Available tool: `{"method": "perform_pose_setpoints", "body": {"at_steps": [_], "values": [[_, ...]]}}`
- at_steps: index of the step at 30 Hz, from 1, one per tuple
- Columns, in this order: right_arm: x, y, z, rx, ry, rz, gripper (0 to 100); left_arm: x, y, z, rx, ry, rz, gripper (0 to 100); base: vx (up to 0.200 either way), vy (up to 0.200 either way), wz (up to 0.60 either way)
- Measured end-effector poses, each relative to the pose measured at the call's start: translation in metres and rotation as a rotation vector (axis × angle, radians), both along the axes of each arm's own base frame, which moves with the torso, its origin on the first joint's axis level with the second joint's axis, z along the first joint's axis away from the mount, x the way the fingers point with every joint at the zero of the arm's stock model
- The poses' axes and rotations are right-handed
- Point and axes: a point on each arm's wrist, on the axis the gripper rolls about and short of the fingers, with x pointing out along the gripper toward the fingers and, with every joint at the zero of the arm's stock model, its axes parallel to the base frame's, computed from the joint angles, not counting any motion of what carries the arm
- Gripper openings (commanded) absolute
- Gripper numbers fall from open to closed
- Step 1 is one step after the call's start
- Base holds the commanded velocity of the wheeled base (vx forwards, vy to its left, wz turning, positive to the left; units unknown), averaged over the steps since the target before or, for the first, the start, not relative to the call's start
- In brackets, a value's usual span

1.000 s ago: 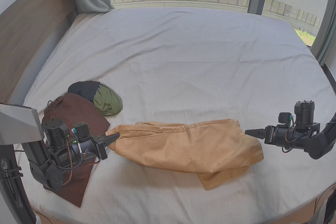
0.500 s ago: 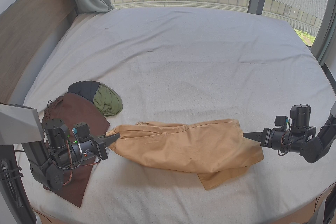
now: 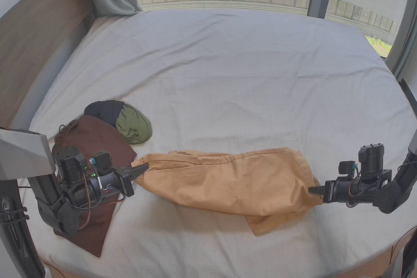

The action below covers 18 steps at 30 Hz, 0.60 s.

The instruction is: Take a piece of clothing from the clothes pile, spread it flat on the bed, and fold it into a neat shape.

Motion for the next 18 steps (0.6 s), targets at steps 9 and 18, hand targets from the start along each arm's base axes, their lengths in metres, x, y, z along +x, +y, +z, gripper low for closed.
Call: {"method": "perform_pose_setpoints", "body": {"at_steps": [9,18], "values": [[-0.028,0.001,-0.023,-0.083,0.090,0.093,0,0.002,0.000,0.001,-0.001,-0.005,0.010,0,0.000,0.000,0.00],[-0.037,0.007,-0.037,-0.091,0.158,0.132,0,0.000,0.002,-0.001,0.003,0.005,0.016,0,0.000,0.000,0.00]]}}
